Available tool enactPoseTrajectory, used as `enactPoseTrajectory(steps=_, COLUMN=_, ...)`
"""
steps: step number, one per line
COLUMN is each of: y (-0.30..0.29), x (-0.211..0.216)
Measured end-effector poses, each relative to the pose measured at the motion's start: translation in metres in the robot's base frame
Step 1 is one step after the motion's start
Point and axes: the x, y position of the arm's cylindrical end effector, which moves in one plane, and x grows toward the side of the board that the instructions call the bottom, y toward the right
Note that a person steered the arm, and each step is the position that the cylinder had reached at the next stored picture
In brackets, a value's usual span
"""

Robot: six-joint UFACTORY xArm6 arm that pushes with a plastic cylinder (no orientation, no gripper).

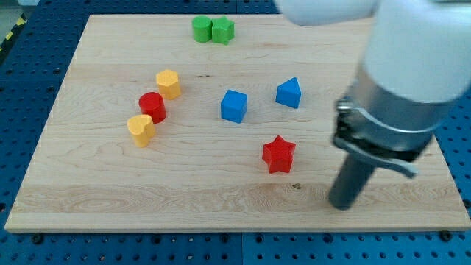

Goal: Push the red star diagonally bottom left to the blue cube

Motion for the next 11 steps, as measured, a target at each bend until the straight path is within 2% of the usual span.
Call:
enactPoseTrajectory(steps=1, y=0.023, x=-0.023)
enactPoseTrajectory(steps=4, y=-0.104, x=-0.077)
enactPoseTrajectory(steps=6, y=-0.092, x=-0.049)
enactPoseTrajectory(steps=7, y=-0.109, x=-0.052)
enactPoseTrajectory(steps=8, y=-0.151, x=-0.061)
enactPoseTrajectory(steps=10, y=-0.187, x=-0.089)
enactPoseTrajectory(steps=11, y=-0.184, x=-0.102)
